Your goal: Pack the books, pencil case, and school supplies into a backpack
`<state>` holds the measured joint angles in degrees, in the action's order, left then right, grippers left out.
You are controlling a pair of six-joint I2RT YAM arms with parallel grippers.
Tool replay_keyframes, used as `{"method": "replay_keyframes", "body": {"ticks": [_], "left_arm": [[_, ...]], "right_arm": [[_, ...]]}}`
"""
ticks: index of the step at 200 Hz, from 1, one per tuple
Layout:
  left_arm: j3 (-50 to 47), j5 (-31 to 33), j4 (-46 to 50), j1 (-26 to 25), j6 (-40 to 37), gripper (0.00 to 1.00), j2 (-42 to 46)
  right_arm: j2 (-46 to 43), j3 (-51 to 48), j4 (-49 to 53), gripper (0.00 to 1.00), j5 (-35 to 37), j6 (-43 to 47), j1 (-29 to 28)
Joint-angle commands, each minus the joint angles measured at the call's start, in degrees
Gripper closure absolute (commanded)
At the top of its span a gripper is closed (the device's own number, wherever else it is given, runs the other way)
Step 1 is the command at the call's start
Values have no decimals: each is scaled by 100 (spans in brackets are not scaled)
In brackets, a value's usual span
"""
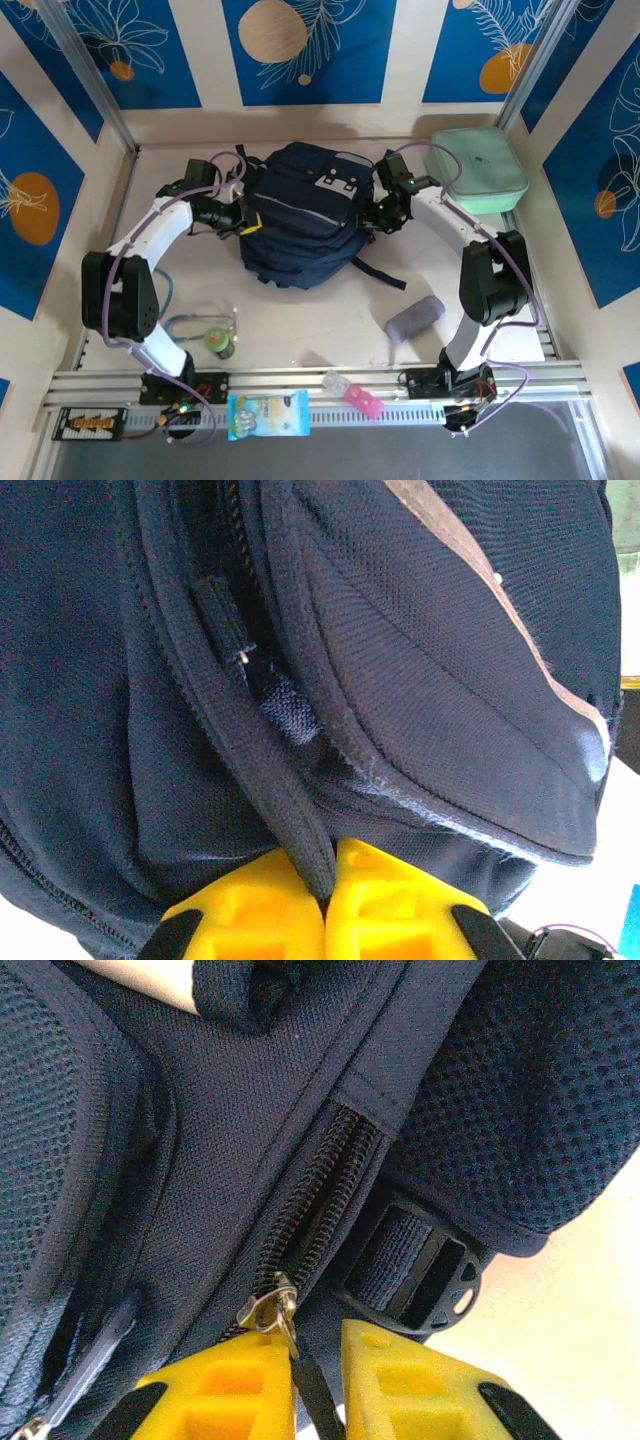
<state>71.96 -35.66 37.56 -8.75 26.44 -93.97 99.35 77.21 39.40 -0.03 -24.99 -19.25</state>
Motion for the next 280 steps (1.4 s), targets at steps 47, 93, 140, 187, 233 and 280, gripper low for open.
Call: {"method": "replay_keyframes", "body": {"ticks": [47,93,140,187,233,280], "left_arm": [[73,-28,266,212,-247,100,-24],[-314,-922,-734,176,575,100,-50],[-400,-505,-772,180,727,100,-56],[-516,-306,-806,225,854,100,-42],[-526,-234,-754,239,825,91,-88],[-585,-243,-850,243,902,89,-69]], "right_arm": [[14,150,349,70,869,-624,255],[-858,-220,-386,48,436,-497,75],[-638,-368,-1456,32,-256,-636,-589],[-148,-80,-1567,30,-57,-634,-654],[253,-61,-1663,30,-1259,-128,-358],[294,-310,-2092,29,-1883,-19,-460]]}}
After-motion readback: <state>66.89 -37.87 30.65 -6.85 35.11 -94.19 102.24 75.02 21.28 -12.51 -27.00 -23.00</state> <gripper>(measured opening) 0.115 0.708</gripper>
